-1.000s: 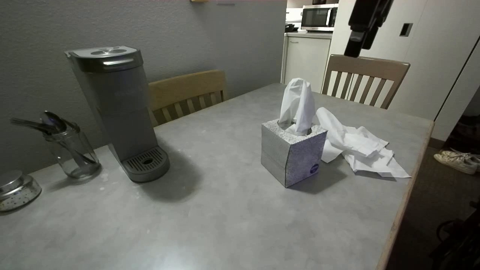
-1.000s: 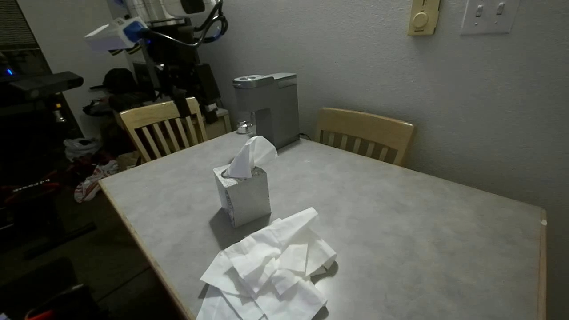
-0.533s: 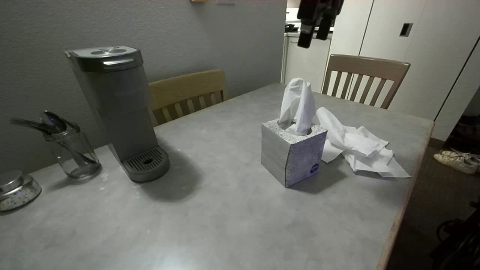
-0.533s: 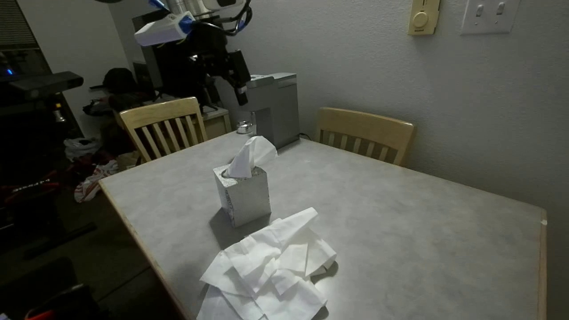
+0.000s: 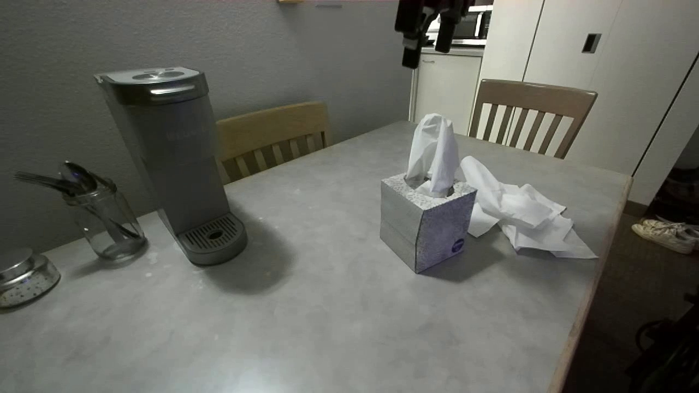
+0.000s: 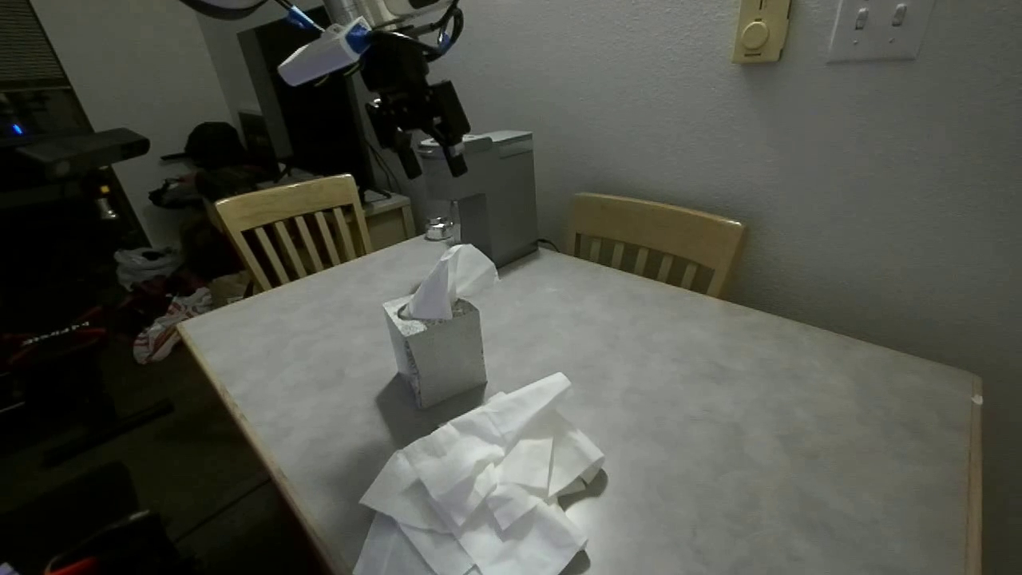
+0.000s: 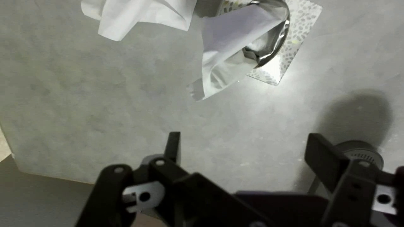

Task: Remove one of the tissues from the box and place it on the table

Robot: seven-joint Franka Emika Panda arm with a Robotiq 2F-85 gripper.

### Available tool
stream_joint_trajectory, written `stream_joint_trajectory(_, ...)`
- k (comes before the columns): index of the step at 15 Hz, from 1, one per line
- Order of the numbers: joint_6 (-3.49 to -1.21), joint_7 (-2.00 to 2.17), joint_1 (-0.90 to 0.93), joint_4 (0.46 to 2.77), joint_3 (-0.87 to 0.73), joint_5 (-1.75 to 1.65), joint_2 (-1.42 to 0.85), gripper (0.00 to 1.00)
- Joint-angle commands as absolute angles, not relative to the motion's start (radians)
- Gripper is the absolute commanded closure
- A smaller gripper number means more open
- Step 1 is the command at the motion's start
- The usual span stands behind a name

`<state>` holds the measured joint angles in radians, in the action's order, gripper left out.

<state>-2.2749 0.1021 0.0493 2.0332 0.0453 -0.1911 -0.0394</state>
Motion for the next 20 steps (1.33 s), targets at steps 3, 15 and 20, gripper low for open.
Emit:
stream_joint_trajectory(3,-2.187,0.228,0.068,2.018,0.052,-0.259,-0.044,0.0)
stream_joint_trajectory(15,-2.298,0.199,0.02,2.14,-0.023,-0.217,-0.123,0.0)
stream_joint_trajectory(20,-2.297,0.2,0.022,2.118,-0.02,-0.206,-0.136,0.0)
